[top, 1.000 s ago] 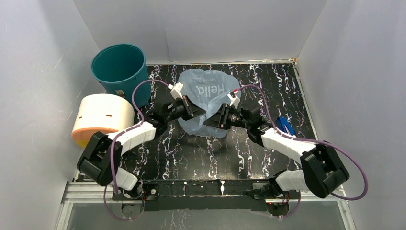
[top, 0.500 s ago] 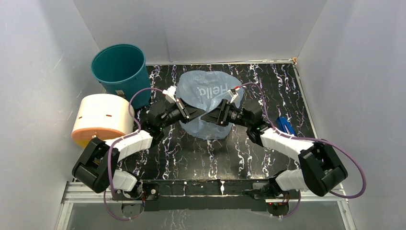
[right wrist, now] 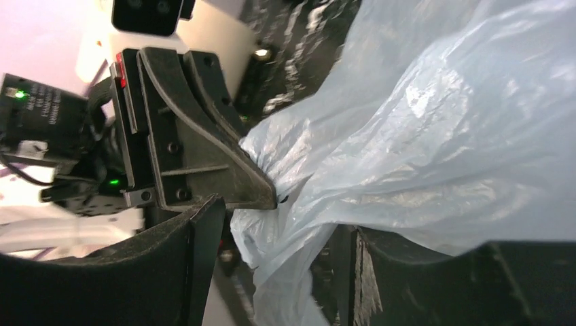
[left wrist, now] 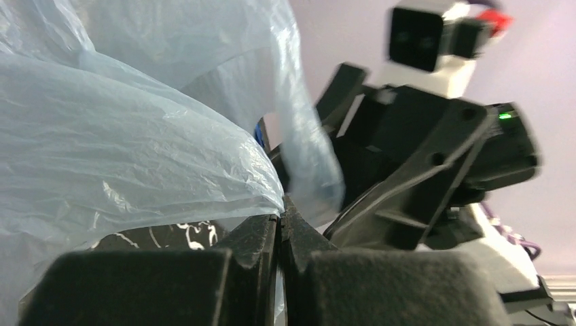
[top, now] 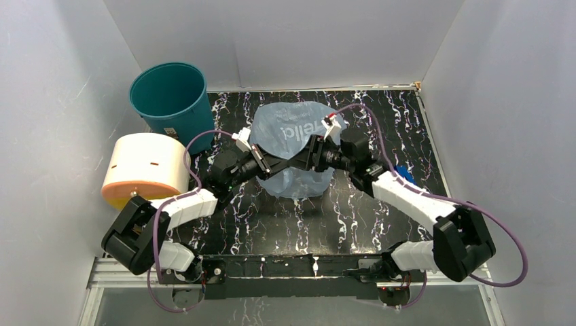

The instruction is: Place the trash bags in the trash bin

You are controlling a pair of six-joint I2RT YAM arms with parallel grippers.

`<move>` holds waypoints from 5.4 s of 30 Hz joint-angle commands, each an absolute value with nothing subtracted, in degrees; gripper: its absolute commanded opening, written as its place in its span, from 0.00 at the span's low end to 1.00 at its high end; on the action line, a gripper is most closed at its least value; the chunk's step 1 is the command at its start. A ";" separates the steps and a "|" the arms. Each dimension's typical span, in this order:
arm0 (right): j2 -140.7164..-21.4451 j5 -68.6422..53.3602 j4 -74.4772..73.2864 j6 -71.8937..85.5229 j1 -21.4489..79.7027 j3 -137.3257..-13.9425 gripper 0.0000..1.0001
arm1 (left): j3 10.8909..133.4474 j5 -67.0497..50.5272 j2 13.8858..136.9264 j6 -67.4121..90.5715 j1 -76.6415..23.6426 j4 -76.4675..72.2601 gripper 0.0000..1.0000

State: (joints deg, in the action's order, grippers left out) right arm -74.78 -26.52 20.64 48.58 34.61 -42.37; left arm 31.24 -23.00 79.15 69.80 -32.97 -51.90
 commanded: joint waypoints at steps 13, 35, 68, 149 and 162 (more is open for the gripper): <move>-64.75 -25.36 -24.34 8.92 34.69 -50.38 0.69 | 33.65 -22.70 78.91 60.63 -33.05 -40.25 0.00; -69.80 -26.47 -29.67 17.04 35.38 -42.71 0.71 | 37.68 -25.71 80.97 42.82 -33.00 -20.08 0.00; -79.40 -11.43 -13.88 7.56 45.69 -42.95 0.38 | 37.09 -25.41 81.18 41.95 -33.00 -18.59 0.00; -64.44 13.06 -12.73 17.61 21.18 -59.39 0.00 | 61.91 -5.30 70.94 20.68 -29.40 18.11 0.89; -60.93 -3.86 -14.43 25.33 21.05 -50.64 0.00 | 97.96 9.18 86.39 6.16 -18.62 35.97 0.93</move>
State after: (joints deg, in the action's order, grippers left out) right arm -61.95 1.08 -14.28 22.76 21.02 -51.13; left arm 88.01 3.73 83.92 11.88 -21.45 29.06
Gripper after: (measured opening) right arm 0.017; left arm 0.924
